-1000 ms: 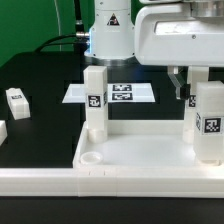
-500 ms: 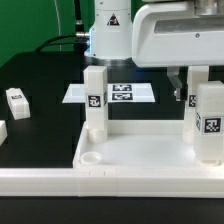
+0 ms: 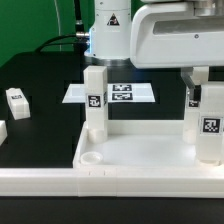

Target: Assemble desk

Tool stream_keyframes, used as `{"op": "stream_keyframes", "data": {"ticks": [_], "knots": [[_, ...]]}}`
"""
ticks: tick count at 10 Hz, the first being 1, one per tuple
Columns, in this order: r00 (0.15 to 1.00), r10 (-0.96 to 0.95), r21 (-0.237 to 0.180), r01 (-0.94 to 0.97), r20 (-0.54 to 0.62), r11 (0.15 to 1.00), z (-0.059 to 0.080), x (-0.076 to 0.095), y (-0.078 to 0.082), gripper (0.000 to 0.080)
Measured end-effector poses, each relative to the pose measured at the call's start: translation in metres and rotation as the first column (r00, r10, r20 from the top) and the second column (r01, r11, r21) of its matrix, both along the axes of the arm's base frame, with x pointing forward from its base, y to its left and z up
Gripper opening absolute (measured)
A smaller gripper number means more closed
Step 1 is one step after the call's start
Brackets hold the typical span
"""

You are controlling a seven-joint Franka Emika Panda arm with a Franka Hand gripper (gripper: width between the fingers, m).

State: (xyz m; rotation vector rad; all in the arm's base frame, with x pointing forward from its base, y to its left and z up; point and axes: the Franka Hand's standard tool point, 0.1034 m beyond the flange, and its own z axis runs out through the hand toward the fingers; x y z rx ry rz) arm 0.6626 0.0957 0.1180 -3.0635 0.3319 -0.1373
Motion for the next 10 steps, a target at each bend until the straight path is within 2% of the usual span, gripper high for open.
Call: {"op": "stream_keyframes", "data": {"ticks": [1,2,4,8,10], "knots": [[0.999,-0.041,0.008,0.041,-0.002,0.999,-0.0004,0.0000,0.0001,0.0288],[0.973,-0.230,0.029,0.230,-0.014,0.973,-0.0009,0.0005,-0.0023,0.0288],[0.903,-0.429,0.057,0.430,-0.035,0.901,-0.0016,0.0005,-0.0050,0.0288],[0.694,-0.714,0.074,0.720,-0.086,0.690,-0.0017,-0.0004,-0.0069,0.0289],[0.546,-0.829,0.064,0.837,-0.116,0.543,-0.0022,-0.0003,-0.0059,0.0290]]}}
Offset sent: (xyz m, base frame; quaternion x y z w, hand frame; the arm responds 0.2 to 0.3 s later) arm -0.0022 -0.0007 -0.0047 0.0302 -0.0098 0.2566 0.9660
